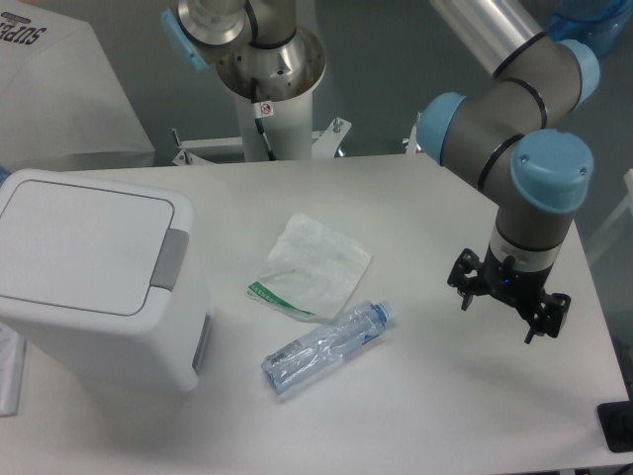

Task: Open the trash can
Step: 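Move the gripper over to the white trash can's lid edge, then lower the gripper fingers against the lid's front edge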

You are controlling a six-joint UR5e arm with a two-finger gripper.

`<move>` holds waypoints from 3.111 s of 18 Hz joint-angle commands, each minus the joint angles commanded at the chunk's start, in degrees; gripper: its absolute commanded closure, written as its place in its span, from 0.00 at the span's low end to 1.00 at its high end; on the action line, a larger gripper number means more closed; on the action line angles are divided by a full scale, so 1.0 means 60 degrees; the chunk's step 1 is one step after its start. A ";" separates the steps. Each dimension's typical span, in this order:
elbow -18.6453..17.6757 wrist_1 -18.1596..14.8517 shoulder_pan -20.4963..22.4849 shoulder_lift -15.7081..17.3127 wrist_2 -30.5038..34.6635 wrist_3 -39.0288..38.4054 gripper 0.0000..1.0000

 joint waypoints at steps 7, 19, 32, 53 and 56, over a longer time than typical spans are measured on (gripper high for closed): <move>-0.0131 0.0015 0.0029 0.0029 -0.0132 0.0015 0.00; -0.1655 0.1406 0.0059 0.0834 -0.3089 -0.3557 0.00; -0.2768 0.1509 -0.1288 0.3251 -0.5756 -0.6210 0.00; -0.3354 0.1597 -0.2651 0.3794 -0.5567 -0.7134 0.00; -0.3354 0.1626 -0.2651 0.3750 -0.5450 -0.7119 0.00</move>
